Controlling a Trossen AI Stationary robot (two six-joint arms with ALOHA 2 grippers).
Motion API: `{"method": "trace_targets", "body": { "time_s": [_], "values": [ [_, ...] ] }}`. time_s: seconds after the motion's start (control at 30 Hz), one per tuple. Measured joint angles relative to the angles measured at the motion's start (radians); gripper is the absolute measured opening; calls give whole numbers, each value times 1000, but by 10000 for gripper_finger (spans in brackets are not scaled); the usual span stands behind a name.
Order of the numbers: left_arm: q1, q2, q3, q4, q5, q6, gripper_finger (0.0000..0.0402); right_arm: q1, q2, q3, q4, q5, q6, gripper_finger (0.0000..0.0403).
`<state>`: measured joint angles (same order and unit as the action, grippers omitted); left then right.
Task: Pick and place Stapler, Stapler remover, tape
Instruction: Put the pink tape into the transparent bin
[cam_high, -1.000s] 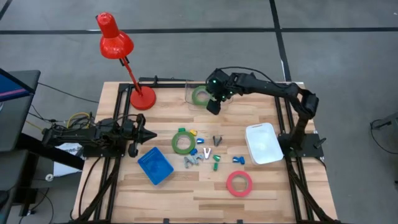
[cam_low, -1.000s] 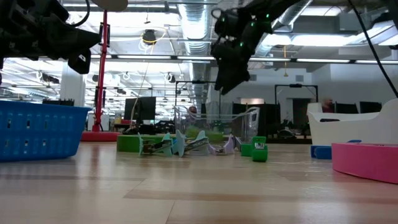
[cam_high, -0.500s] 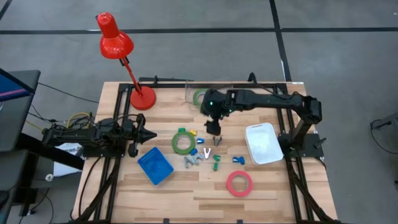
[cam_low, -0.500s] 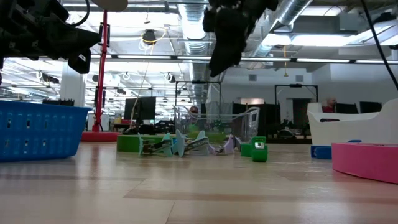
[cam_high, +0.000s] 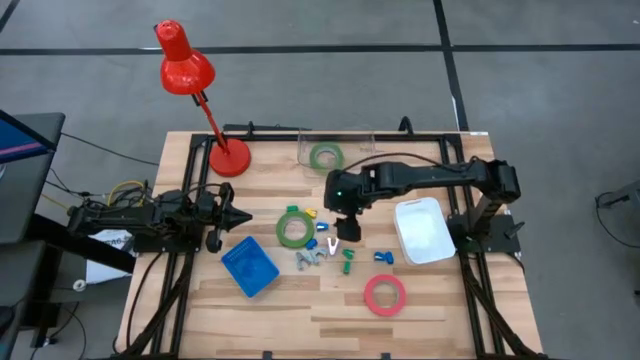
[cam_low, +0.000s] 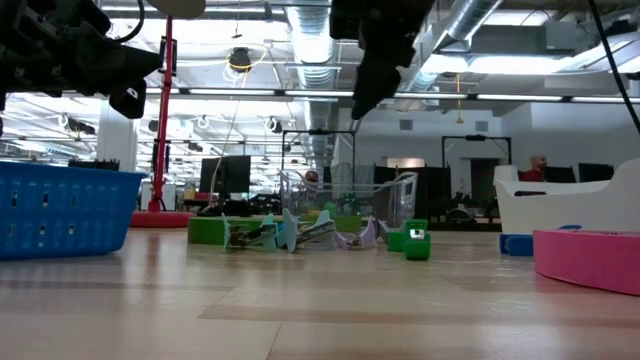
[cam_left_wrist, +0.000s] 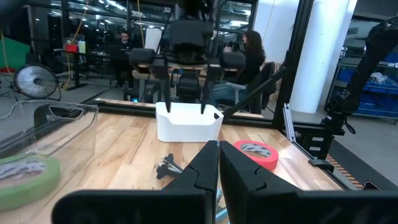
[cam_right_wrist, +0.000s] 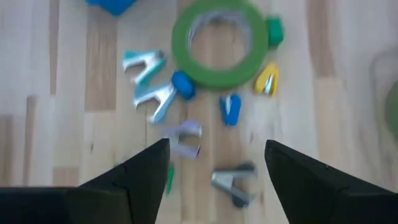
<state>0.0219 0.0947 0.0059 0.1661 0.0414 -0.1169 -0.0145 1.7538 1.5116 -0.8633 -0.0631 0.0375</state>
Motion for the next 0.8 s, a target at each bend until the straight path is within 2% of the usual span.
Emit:
{"method": "trace_targets", "body": {
  "time_s": [0.13,0.33,0.8],
  "values": [
    [0,0,0,0,0,0,8,24,-13,-13,-44,0,13,256],
    [0,0,0,0,0,0,8,58,-82,-118,-27,0,11,256],
    [0,0,0,0,0,0,8,158,-246,-302,-11,-19,-144,256]
  ]
}}
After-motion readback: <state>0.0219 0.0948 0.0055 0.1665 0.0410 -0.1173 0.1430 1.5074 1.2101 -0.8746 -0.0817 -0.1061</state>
